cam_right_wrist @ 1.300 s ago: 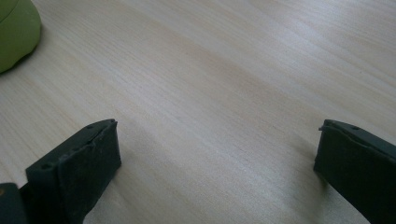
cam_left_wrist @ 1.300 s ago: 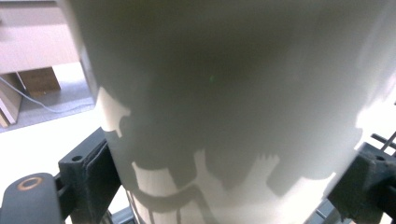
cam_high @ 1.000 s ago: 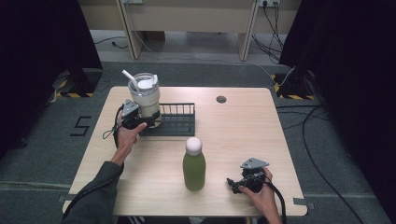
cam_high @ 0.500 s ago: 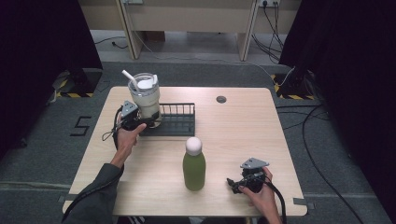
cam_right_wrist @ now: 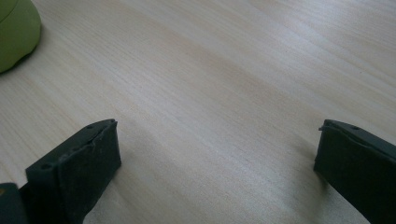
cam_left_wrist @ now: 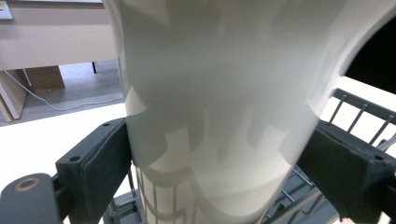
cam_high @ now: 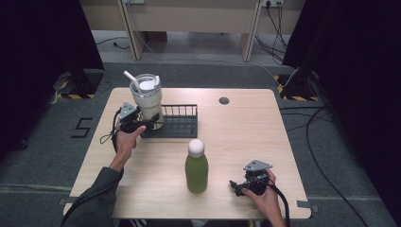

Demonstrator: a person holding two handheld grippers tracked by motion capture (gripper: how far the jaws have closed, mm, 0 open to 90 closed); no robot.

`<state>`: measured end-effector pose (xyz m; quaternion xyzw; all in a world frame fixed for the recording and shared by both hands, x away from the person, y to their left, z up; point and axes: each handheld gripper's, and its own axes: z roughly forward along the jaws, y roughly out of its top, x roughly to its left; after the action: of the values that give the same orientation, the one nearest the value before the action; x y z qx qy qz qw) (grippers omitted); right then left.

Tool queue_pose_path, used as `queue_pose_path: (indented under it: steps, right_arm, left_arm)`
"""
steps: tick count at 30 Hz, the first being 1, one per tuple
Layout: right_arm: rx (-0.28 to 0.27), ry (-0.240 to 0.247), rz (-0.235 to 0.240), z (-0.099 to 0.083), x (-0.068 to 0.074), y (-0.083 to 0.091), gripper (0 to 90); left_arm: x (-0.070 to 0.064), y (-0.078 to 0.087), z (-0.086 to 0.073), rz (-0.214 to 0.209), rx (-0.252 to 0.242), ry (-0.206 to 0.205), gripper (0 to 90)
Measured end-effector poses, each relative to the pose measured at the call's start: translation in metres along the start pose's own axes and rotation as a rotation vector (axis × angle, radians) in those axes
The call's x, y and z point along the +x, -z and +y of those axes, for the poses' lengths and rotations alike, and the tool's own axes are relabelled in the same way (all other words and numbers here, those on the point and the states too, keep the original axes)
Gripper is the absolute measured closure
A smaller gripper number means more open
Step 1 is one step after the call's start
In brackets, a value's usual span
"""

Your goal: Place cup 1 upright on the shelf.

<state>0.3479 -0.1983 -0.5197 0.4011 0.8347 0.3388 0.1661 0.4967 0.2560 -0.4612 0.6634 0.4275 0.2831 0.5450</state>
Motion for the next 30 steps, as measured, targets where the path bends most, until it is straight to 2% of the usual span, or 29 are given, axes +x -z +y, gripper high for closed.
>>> queue_pose_path:
  steps: [5,14,17,30]
  right_arm:
    - [0.0,0.0,0.0,0.0,0.0,0.0,0.5]
    - [0.0,0.001,0.0,0.0,0.0,0.0,0.5]
    - [0.0,-0.002,0.0,0.0,0.0,0.0,0.5]
    - [0.0,-0.002,0.0,0.0,0.0,0.0,0.5]
  left_arm:
    - [0.0,0.005,0.001,-0.003,0.009,0.012,12.8]
    - [0.0,0.017,0.002,-0.016,0.018,0.0,14.6]
    - [-0.001,0.021,0.002,-0.023,0.015,0.01,14.6]
    - [-0.01,0.043,0.001,-0.076,0.021,-0.009,14.7]
